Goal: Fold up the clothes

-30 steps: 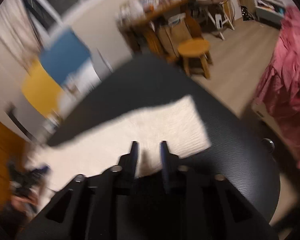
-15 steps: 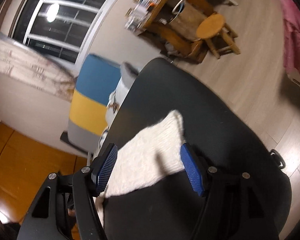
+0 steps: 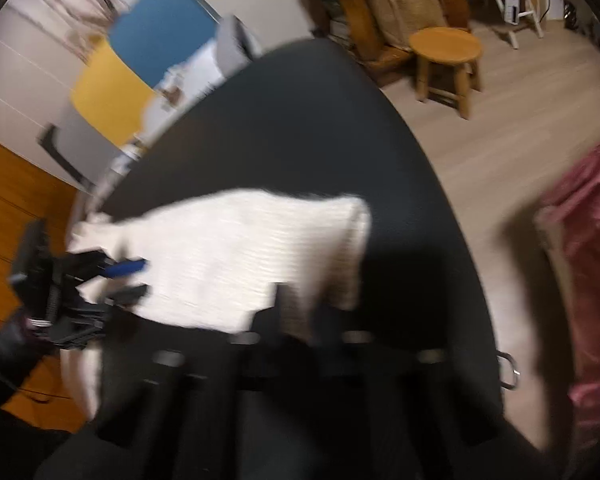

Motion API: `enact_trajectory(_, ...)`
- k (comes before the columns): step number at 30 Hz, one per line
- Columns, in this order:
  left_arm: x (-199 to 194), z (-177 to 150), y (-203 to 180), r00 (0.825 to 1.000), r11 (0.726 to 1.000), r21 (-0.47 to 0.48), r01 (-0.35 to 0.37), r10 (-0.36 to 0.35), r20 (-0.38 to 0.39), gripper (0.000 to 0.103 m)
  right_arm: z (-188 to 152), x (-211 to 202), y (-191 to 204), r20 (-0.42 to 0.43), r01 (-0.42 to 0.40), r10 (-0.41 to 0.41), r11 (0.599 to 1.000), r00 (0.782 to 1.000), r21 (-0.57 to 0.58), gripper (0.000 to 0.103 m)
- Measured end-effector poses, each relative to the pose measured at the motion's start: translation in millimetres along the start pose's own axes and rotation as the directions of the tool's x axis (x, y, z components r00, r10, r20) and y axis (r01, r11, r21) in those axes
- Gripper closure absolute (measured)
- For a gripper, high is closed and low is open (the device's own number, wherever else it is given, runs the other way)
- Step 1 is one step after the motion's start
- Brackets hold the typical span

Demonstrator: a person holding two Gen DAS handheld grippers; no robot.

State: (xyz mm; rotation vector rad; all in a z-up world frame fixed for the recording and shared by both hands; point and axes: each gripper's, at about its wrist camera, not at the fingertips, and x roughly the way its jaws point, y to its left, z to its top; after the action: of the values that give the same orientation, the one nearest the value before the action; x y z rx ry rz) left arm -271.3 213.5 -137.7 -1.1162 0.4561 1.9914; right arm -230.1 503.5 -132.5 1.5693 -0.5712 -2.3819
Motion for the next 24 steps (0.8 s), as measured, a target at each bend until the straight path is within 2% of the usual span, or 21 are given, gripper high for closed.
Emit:
enact_trajectory(4,-2.5,-3.8,-0.1,1.000,1.000,0.003,0.000,0.000,0.001,0.074,-10.8,-4.1,12.6,0.043,0.042,-0.041,0.999,0.998,-0.016,0.098)
enact_trajectory(8,-3.2,-3.7,0.8,1.000,1.000,0.005,0.012,-0.011,-0.015,0.074,-27.1,-34.6,44.8,0.152,-0.004,0.021,0.994,0.988,-0.107,0.098)
enact_trajectory(10,-3.5,-3.6,1.3,1.000,1.000,0.006,0.017,-0.017,-0.023,0.074,-37.7,-47.3,42.7,0.199,0.000,0.021,0.995,0.980,-0.104,0.098)
enact_trajectory(13,-2.4,0.2,2.9,0.999,1.000,0.007,0.029,-0.029,-0.041,0.074,-46.3,-28.8,15.9,0.128,0.090,-0.089,0.996,0.988,-0.009,0.098)
enact_trajectory(15,-4.0,1.4,3.6,0.998,0.999,0.000,0.033,-0.033,-0.049,0.074,-52.6,-19.3,6.6,0.105,0.106,-0.107,0.994,0.989,0.022,0.098)
enact_trajectory(19,-7.7,3.7,4.9,0.997,0.999,-0.018,0.040,-0.041,-0.063,0.074,-56.7,-19.7,-2.0,0.120,0.086,-0.094,0.994,0.988,0.074,0.100)
enact_trajectory(22,-13.5,3.6,7.9,0.997,0.997,-0.047,0.054,-0.057,-0.059,0.074,-56.0,-24.8,1.1,0.111,0.129,-0.137,0.988,0.984,0.082,0.098)
enact_trajectory(24,-21.9,1.1,14.8,0.997,0.994,-0.086,0.069,-0.072,-0.029,0.074,-53.8,-42.2,7.0,0.162,0.150,-0.165,0.984,0.973,0.100,0.097)
